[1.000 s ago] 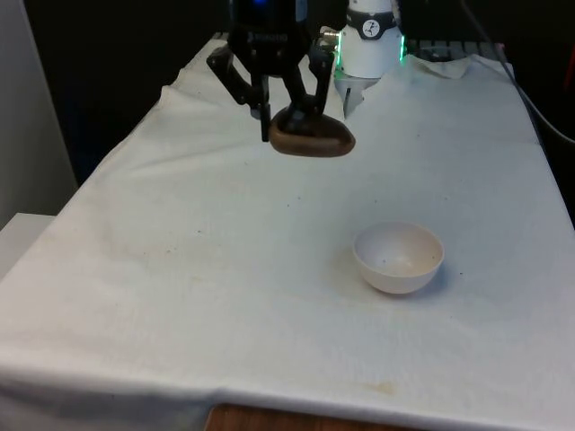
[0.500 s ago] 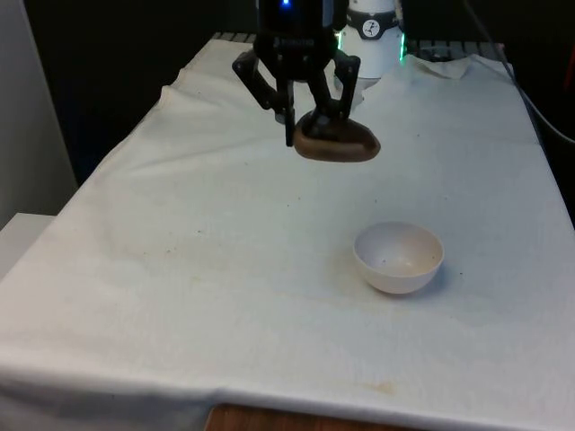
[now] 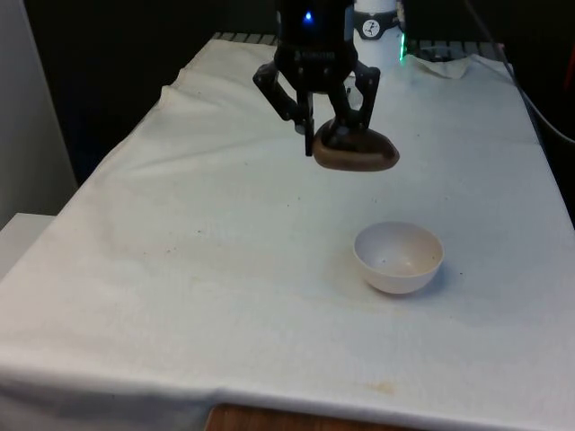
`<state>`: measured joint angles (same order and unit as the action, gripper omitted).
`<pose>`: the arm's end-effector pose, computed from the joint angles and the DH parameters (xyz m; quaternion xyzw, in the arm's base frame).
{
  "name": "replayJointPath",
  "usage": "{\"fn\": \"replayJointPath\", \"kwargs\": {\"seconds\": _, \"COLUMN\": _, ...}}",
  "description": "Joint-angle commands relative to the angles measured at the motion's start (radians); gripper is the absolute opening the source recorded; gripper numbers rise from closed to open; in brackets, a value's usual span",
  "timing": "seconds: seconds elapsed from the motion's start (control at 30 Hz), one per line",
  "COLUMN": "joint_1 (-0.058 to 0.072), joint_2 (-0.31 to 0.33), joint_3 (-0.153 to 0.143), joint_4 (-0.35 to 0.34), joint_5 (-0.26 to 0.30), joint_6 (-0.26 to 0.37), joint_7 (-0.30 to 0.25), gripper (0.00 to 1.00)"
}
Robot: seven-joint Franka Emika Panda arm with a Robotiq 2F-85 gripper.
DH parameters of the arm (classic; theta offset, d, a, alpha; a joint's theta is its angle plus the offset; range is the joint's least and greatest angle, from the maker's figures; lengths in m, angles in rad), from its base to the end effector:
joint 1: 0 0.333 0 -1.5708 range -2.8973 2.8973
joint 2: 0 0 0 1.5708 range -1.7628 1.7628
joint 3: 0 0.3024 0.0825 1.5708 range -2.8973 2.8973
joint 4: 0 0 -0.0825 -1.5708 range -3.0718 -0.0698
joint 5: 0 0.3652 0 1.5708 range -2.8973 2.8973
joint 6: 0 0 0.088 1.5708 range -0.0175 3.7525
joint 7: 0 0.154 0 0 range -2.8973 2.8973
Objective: Pour the coffee beans from the cup into the bowl.
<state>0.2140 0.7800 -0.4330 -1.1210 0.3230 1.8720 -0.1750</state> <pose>0.7298 -0.0386 0.3229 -0.9998 0.0086 -0.0169 0.0027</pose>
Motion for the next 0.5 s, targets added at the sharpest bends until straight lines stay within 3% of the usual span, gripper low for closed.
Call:
{"fn": "replayJointPath", "kwargs": {"seconds": 0.0, "joint_1": 0.000, "joint_2": 0.000, "joint_3": 0.003, "joint_4": 0.000, "joint_5": -0.004, "joint_6": 0.000, "joint_7": 0.002, "gripper": 0.01}}
{"fn": "replayJointPath", "kwargs": {"seconds": 0.03, "joint_1": 0.017, "joint_2": -0.029, "joint_3": -0.004, "joint_4": -0.046, "joint_5": -0.012, "joint_6": 0.031, "joint_7": 0.003, "gripper": 0.01}}
{"fn": "replayJointPath", "kwargs": {"seconds": 0.27, "joint_1": 0.017, "joint_2": -0.027, "joint_3": 0.031, "joint_4": -0.045, "joint_5": -0.064, "joint_6": 0.031, "joint_7": 0.034, "gripper": 0.01}}
{"fn": "replayJointPath", "kwargs": {"seconds": 0.3, "joint_1": 0.001, "joint_2": 0.000, "joint_3": 0.039, "joint_4": -0.001, "joint_5": -0.056, "joint_6": 0.000, "joint_7": 0.031, "gripper": 0.01}}
{"fn": "replayJointPath", "kwargs": {"seconds": 0.33, "joint_1": 0.017, "joint_2": -0.027, "joint_3": 0.036, "joint_4": -0.045, "joint_5": -0.071, "joint_6": 0.032, "joint_7": 0.038, "gripper": 0.01}}
{"fn": "replayJointPath", "kwargs": {"seconds": 0.47, "joint_1": 0.013, "joint_2": -0.024, "joint_3": 0.059, "joint_4": -0.046, "joint_5": -0.106, "joint_6": 0.037, "joint_7": 0.056, "gripper": 0.01}}
